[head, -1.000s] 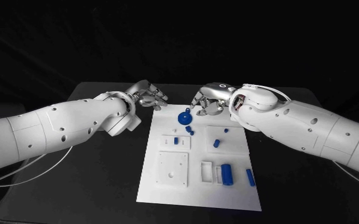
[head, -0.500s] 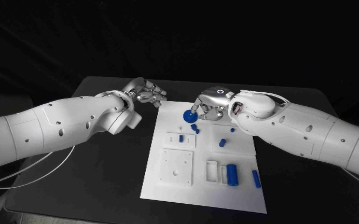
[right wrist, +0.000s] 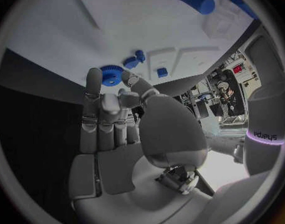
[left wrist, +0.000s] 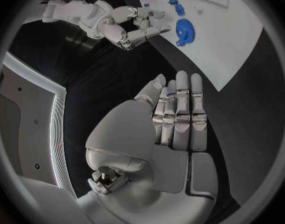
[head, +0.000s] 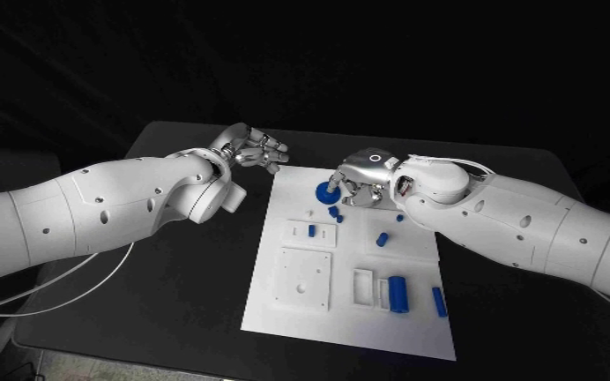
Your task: Assemble the parts on the task board
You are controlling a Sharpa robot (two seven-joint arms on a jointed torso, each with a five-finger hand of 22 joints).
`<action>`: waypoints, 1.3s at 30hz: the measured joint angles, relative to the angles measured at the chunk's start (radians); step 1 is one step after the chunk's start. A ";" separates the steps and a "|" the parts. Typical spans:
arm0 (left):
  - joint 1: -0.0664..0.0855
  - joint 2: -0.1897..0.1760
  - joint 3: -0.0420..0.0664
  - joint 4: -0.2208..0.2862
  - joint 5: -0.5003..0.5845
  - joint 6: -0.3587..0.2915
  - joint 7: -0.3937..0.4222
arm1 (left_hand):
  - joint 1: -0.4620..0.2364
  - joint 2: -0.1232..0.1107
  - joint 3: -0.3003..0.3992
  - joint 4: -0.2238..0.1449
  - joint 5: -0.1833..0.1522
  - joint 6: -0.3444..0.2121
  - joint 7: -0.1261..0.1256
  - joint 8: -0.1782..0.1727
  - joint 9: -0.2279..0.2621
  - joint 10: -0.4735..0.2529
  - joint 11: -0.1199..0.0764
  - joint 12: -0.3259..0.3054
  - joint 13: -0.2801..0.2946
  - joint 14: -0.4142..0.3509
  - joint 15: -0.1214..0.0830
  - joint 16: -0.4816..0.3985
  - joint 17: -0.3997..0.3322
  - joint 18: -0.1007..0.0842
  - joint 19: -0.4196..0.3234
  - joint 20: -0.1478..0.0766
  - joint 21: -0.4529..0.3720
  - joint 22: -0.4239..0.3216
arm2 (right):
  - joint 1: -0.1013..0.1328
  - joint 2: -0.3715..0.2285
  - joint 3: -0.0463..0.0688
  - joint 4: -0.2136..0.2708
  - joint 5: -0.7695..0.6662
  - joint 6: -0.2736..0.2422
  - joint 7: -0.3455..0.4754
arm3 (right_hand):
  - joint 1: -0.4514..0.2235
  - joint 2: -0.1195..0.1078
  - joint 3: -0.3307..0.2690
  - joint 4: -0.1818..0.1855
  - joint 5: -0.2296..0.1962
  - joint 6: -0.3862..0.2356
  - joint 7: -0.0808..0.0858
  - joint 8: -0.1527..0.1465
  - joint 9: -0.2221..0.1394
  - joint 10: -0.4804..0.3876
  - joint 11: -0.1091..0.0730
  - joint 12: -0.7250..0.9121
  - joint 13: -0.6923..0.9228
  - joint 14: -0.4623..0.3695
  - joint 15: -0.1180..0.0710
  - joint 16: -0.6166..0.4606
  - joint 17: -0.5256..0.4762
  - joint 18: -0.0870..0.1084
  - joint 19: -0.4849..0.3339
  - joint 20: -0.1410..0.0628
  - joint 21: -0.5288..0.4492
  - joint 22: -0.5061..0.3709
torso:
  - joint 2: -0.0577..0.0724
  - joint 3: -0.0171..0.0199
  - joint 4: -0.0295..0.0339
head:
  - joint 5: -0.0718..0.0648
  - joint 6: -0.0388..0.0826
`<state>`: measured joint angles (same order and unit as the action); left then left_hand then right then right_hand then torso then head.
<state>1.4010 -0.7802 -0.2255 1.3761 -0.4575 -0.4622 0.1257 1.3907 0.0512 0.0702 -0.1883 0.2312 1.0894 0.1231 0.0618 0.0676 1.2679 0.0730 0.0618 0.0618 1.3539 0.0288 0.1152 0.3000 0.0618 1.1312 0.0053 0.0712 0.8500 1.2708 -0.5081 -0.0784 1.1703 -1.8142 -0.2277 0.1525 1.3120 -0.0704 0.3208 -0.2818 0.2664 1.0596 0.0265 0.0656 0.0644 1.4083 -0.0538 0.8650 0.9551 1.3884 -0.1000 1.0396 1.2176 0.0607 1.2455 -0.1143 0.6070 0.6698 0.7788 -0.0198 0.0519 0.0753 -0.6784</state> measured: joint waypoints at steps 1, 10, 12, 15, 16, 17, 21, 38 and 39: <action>0.000 0.000 0.000 0.000 0.004 -0.001 0.002 | 0.000 0.000 0.000 0.000 0.000 0.000 0.000 0.000 0.000 0.000 0.000 0.000 0.000 0.000 0.000 0.000 0.000 0.000 0.000 0.000 0.000 0.000 | 0.000 0.000 -0.002 0.001 -0.002 0.001 0.001 | 0.004 -0.003 -0.005 0.000 0.000 -0.002 -0.002 0.000 0.000 0.000 0.000 0.000 0.000 0.000 0.000 0.000 0.001 0.000 0.000 0.000 -0.003 0.002 | 0.000 0.0000 0.0002 | 0.001 -0.001; 0.004 0.002 0.001 0.005 0.019 -0.002 0.014 | 0.000 0.000 -0.003 0.003 0.000 0.000 0.000 0.000 0.000 0.004 -0.004 0.000 0.000 0.000 0.000 0.000 0.005 0.000 0.000 0.000 0.000 -0.001 | 0.000 -0.004 -0.024 0.008 -0.012 0.006 0.007 | 0.008 -0.008 -0.024 0.003 0.000 -0.003 -0.003 0.000 0.000 0.004 0.004 0.000 0.008 0.003 0.003 0.000 0.012 0.000 0.021 0.004 -0.047 0.046 | 0.001 0.0012 0.0000 | 0.006 -0.006; 0.006 0.002 0.001 0.007 0.021 -0.003 0.016 | 0.000 0.000 -0.003 0.003 0.000 0.000 0.000 0.000 0.000 0.004 -0.004 0.000 0.000 0.000 0.000 0.000 0.005 0.000 0.000 0.000 0.000 -0.001 | 0.000 -0.005 -0.030 0.009 -0.015 0.008 0.007 | 0.008 -0.008 -0.024 0.003 0.000 -0.003 -0.003 0.000 0.000 0.004 0.004 0.000 0.010 0.003 0.003 0.000 0.013 0.000 0.021 0.004 -0.054 0.057 | 0.002 0.0012 -0.0004 | 0.007 -0.006; 0.009 0.002 0.002 0.010 0.025 -0.004 0.019 | 0.000 0.000 -0.003 0.003 0.000 0.000 0.000 0.000 0.000 0.004 -0.004 0.000 0.000 0.000 0.000 0.000 0.007 0.000 0.000 0.000 0.000 -0.002 | 0.000 -0.006 -0.035 0.010 -0.021 0.009 0.008 | 0.008 -0.008 -0.024 0.003 -0.009 -0.003 -0.003 0.000 0.000 0.004 0.004 0.000 0.010 0.003 0.003 0.000 0.014 0.000 0.021 0.004 -0.062 0.072 | 0.003 0.0018 -0.0005 | 0.008 -0.007; 0.010 0.002 0.002 0.011 0.025 -0.005 0.020 | 0.000 0.000 -0.003 0.003 0.000 0.000 0.000 0.000 0.000 0.004 -0.004 0.000 0.000 0.000 0.000 0.000 0.007 0.000 0.000 0.000 0.000 -0.002 | 0.000 -0.006 -0.036 0.010 -0.023 0.009 0.009 | 0.012 -0.012 -0.024 0.003 -0.014 -0.003 -0.003 0.000 0.000 0.007 0.007 0.000 0.010 0.003 0.003 0.000 0.015 0.000 0.021 0.004 -0.063 0.075 | 0.003 0.0018 -0.0004 | 0.009 -0.007; 0.011 0.002 0.002 0.012 0.026 -0.005 0.021 | 0.000 0.000 -0.003 0.003 0.000 0.000 0.000 0.000 0.000 0.004 -0.004 0.000 0.000 0.000 0.000 0.000 0.007 0.000 0.000 0.000 0.000 -0.002 | 0.000 -0.006 -0.036 0.011 -0.024 0.009 0.009 | 0.012 -0.011 -0.022 0.004 -0.015 -0.003 -0.003 0.000 0.000 0.007 0.007 0.002 0.010 0.003 0.003 0.002 0.016 0.000 0.023 0.006 -0.072 0.087 | 0.004 0.0018 0.0000 | 0.009 -0.007; 0.015 0.002 0.002 0.019 0.028 -0.005 0.024 | 0.000 0.000 -0.003 0.003 -0.004 0.004 -0.004 0.000 0.000 0.009 -0.009 0.000 0.000 0.000 0.000 0.004 0.009 0.000 0.000 0.000 0.000 -0.003 | 0.000 -0.006 -0.039 0.014 -0.031 0.006 0.012 | 0.015 -0.014 -0.008 0.001 -0.038 0.000 -0.004 0.000 0.000 0.007 0.007 0.007 0.014 0.004 0.004 0.006 0.019 0.016 0.025 0.007 -0.081 0.109 | 0.008 0.0022 0.0025 | 0.010 -0.006; 0.021 0.002 0.003 0.027 0.033 -0.004 0.025 | 0.000 0.000 -0.008 0.008 -0.012 0.004 -0.004 0.000 0.000 0.009 -0.009 0.000 0.000 0.000 0.000 0.004 0.014 0.000 0.000 0.000 0.000 -0.012 | 0.001 -0.006 -0.040 0.021 -0.047 -0.009 0.020 | 0.020 -0.019 0.028 0.003 -0.070 0.008 -0.003 0.000 0.000 0.011 0.011 0.015 0.017 0.007 0.007 0.013 0.023 0.016 0.036 0.011 -0.128 0.183 | 0.017 -0.0006 0.0103 | 0.009 -0.004; 0.021 0.002 0.003 0.027 0.033 -0.003 0.025 | 0.000 0.000 -0.008 0.008 -0.012 0.004 -0.004 0.000 0.000 0.009 -0.009 0.000 0.000 0.000 0.000 0.004 0.014 0.000 0.000 0.000 0.000 -0.012 | 0.001 -0.006 -0.040 0.021 -0.047 -0.009 0.021 | 0.020 -0.019 0.032 0.005 -0.074 0.008 -0.003 0.000 0.000 0.011 0.011 0.016 0.017 0.007 0.007 0.013 0.023 0.016 0.036 0.010 -0.132 0.188 | 0.017 -0.0006 0.0103 | 0.010 -0.004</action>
<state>1.4221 -0.7782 -0.2220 1.4027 -0.4243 -0.4656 0.1509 1.3907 0.0513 0.0624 -0.1805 0.2196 1.0932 0.1194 0.0617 0.0677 1.2773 0.0638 0.0618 0.0619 1.3540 0.0288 0.1192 0.3139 0.0618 1.1311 0.0053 0.0712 0.8384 1.2717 -0.5138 -0.1184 1.1910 -1.8616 -0.2372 0.1731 1.3322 -0.0898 0.3523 -0.2768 0.1924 1.0674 0.0231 0.0656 0.0646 1.4189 -0.0429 0.8813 0.9718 1.3953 -0.0930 1.0524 1.2408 0.0763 1.2816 -0.1040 0.4754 0.8574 0.7958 -0.0204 0.0621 0.0854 -0.6820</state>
